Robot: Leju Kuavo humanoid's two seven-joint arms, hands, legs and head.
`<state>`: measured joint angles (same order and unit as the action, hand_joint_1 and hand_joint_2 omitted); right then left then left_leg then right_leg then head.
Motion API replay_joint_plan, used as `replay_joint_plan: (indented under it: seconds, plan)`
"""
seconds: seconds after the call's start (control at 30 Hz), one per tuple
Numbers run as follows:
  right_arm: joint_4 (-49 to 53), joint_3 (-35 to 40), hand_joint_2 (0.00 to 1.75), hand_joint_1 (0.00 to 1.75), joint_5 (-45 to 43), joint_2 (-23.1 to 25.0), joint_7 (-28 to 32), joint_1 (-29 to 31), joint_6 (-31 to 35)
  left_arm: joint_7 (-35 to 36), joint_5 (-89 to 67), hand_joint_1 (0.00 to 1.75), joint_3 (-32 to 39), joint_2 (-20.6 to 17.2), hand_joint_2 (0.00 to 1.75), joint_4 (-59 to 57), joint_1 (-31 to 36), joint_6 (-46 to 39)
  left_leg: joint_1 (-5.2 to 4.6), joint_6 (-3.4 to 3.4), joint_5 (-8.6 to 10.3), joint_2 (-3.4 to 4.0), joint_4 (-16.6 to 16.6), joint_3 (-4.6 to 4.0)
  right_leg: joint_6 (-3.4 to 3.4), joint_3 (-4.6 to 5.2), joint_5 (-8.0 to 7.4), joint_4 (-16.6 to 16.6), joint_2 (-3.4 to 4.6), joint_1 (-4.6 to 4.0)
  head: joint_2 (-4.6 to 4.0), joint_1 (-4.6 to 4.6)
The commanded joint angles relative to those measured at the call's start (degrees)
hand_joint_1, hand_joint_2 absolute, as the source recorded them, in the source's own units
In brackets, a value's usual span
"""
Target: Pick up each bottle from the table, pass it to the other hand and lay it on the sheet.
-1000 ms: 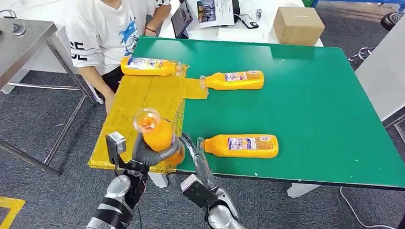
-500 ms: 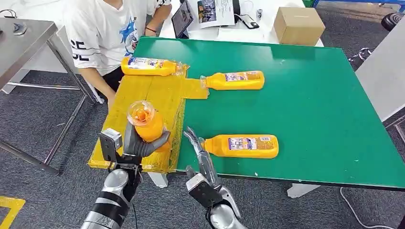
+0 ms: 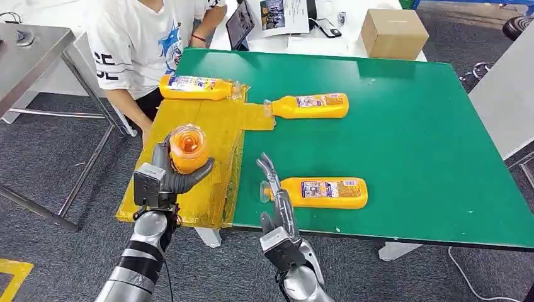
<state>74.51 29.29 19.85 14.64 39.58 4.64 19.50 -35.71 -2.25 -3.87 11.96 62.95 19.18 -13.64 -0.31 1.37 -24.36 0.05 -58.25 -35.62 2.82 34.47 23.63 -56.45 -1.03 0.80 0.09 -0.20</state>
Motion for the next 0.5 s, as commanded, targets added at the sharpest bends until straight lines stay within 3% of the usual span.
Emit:
replay_joint_plan:
  seconds: [0.03,0.13,0.27,0.33,0.37,0.5]
  plan:
    - [9.8,3.1,0.00,0.00,-4.3,-4.0,0.4,1.3,8.8,-0.1,-19.5,1.75,-0.3,-2.8,1.75,-8.4,7.0,-13.5,0.05,-0.08,-0.03,-0.07,0.0,0.06,-0.08,-0.08,0.05,0.0,-0.01,-0.04,0.00,0.00]
    - [13.8,3.9,0.00,0.00,-3.4,-4.5,0.4,1.9,11.9,1.5,-29.7,1.75,0.3,-3.9,1.75,-15.9,12.0,-17.9,0.08,-0.12,-0.06,-0.12,-0.1,0.14,-0.12,-0.17,0.08,-0.1,-0.03,-0.07,0.00,-0.02]
    - [13.4,3.6,0.00,0.00,-3.3,-4.3,0.4,2.5,11.2,3.8,-40.9,1.75,-1.2,-6.1,1.75,-25.1,16.7,-21.7,0.07,-0.11,-0.02,-0.04,0.0,0.25,-0.12,-0.26,0.02,0.0,0.04,-0.06,0.00,0.00]
    - [12.8,3.9,0.00,0.00,-4.3,-4.7,0.4,3.0,10.6,5.6,-46.8,1.75,-4.9,-8.3,1.75,-30.0,19.0,-17.7,0.07,-0.11,-0.02,-0.06,0.0,0.25,-0.12,-0.27,0.03,0.0,0.01,-0.06,0.00,0.02]
    - [12.6,3.5,0.00,0.00,-5.8,-4.8,0.4,2.9,8.5,10.8,-54.0,1.75,-10.2,-11.5,1.75,-35.4,22.2,-9.1,0.05,-0.09,0.02,-0.03,0.0,0.18,-0.08,-0.19,-0.01,0.0,0.02,-0.04,0.00,0.00]
    - [12.5,2.8,0.00,0.00,-6.1,-5.0,0.4,1.6,7.4,11.5,-57.0,1.75,-10.8,-13.5,1.75,-39.8,24.0,-8.1,0.06,-0.10,0.01,0.01,0.1,0.21,-0.08,-0.21,-0.01,0.0,0.09,-0.04,0.00,0.04]
